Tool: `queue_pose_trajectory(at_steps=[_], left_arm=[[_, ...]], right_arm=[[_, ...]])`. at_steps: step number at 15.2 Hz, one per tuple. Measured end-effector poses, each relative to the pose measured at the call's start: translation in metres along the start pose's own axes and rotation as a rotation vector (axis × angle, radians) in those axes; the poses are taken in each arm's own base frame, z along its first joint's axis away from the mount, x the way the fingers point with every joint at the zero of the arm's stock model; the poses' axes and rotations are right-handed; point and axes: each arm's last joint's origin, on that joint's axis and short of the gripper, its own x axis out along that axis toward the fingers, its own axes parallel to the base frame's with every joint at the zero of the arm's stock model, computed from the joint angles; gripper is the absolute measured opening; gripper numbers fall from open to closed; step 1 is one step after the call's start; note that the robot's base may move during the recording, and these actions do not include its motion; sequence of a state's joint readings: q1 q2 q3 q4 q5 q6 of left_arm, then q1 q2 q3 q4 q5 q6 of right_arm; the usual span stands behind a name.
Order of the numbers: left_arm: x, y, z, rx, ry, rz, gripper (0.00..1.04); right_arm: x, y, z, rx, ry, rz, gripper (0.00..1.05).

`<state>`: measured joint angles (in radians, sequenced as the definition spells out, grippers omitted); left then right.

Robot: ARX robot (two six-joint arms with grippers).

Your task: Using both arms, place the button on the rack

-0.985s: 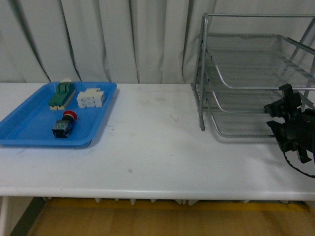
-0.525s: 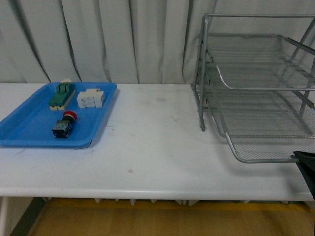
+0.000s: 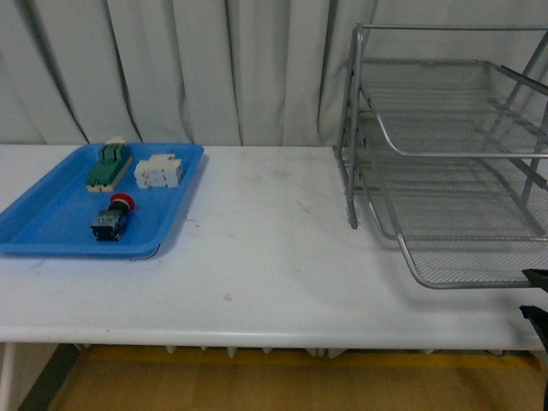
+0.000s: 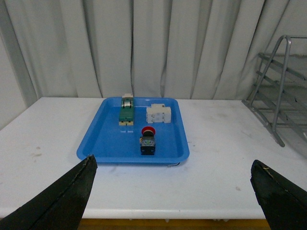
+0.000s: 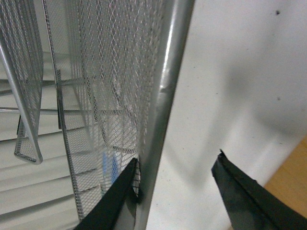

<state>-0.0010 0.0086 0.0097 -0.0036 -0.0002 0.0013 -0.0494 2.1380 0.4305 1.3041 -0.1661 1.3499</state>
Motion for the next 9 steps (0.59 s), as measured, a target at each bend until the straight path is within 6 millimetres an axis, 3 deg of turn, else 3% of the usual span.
queue_pose_trajectory(at_steps=[2,5,7,9], left_arm=[[0.000,0.000,0.000,0.000,0.000,0.000,0.98],[0.000,0.000,0.000,0.000,0.000,0.000,0.98],[0.000,0.000,0.000,0.000,0.000,0.000,0.98],[0.000,0.000,0.000,0.000,0.000,0.000,0.98]], right_arm=[[-0.003,0.000,0.001,-0.008,-0.005,-0.006,0.55],[-0.027,-0.002,0.000,-0.046,-0.020,-0.036,0.87],[-0.034,0.000,-0.001,-0.059,-0.020,-0.030,0.96],[-0.056,0.010,-0.004,-0.120,0.002,0.019,0.98]])
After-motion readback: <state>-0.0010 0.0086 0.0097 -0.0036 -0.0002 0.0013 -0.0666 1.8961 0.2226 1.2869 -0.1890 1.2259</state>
